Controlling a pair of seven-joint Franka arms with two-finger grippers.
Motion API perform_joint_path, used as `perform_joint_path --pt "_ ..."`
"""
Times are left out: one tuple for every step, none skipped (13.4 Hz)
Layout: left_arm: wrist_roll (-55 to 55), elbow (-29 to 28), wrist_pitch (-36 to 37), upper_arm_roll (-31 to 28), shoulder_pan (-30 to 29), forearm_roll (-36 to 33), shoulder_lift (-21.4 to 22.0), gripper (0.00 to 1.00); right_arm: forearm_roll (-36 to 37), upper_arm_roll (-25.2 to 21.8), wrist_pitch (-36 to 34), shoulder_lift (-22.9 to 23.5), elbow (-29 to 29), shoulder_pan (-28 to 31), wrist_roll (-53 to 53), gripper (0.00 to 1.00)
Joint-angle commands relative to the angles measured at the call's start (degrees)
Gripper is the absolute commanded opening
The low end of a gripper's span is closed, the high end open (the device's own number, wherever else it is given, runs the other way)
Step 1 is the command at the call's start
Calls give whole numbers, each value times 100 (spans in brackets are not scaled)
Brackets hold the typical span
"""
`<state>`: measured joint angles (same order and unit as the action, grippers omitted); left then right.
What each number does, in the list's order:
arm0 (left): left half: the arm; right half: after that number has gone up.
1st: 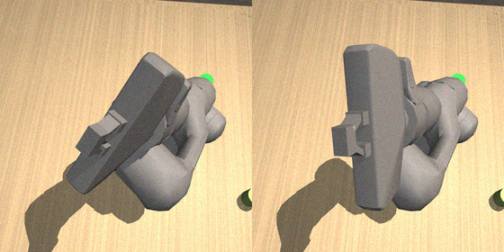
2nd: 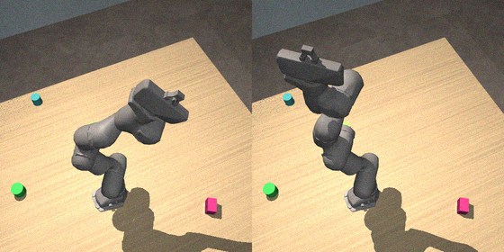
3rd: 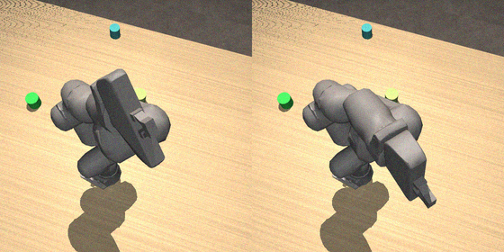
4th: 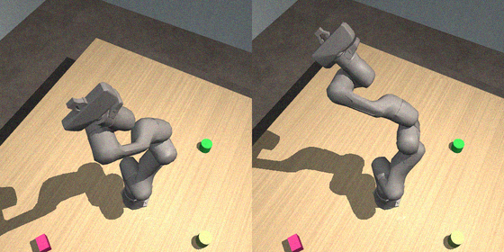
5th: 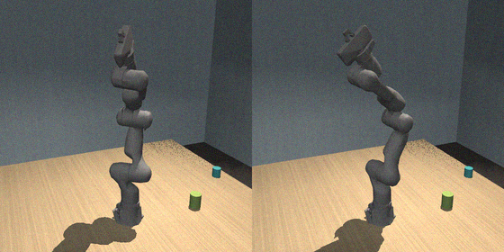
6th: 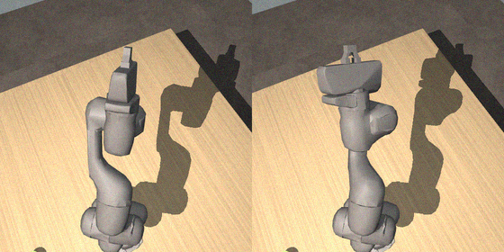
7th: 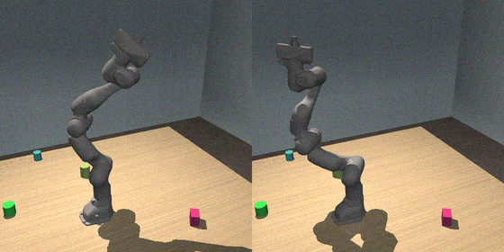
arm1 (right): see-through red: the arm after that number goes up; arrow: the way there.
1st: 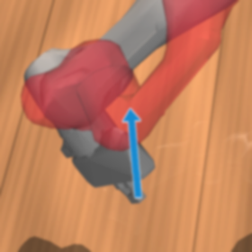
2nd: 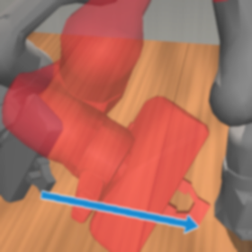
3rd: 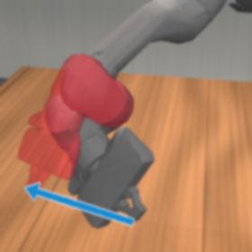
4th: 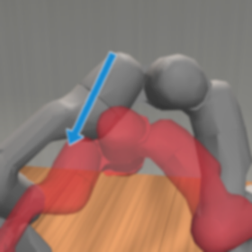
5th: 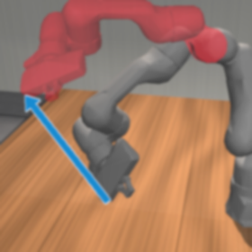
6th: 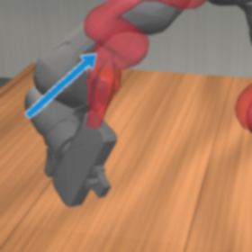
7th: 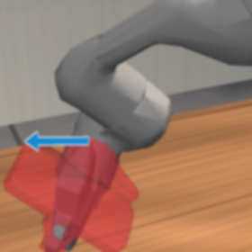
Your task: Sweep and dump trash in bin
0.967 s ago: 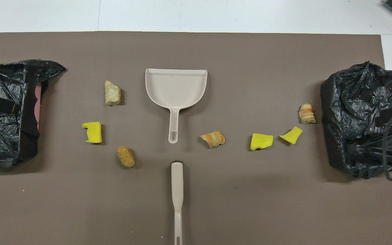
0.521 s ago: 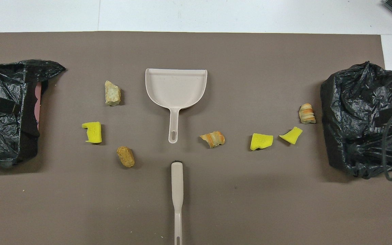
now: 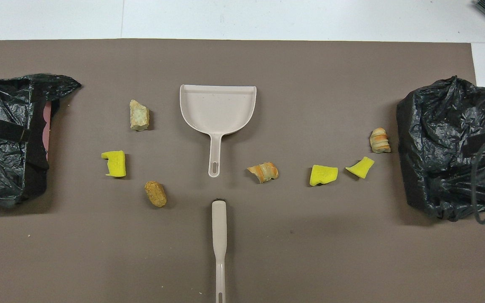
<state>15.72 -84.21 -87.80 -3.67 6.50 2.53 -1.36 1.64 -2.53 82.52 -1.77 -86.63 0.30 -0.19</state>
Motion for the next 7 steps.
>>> perform_joint_path --pt "-34 -183 -17 85 27 1 180 100 -94 -11 9 -86 -100 -4 -96 100" --pt "-42 -209 -26 207 18 1 189 100 -85 -11 35 -86 -108 -13 -104 100" --pt "-164 -323 -35 322 18 1 267 100 -68 -11 62 -86 -100 -21 -96 100" --pt "-322 -498 -96 410 18 1 364 100 -68 -2 62 -86 -100 -30 -87 100" --pt "-376 -648 -175 506 10 1 460 100 -50 -11 62 -78 -100 -22 -96 100" --pt "-429 -832 -245 621 9 1 566 100 -41 -2 62 -69 -74 13 -104 100" --pt "-595 -1025 -281 744 9 1 671 100 -24 -11 62 -43 -47 57 -87 100"
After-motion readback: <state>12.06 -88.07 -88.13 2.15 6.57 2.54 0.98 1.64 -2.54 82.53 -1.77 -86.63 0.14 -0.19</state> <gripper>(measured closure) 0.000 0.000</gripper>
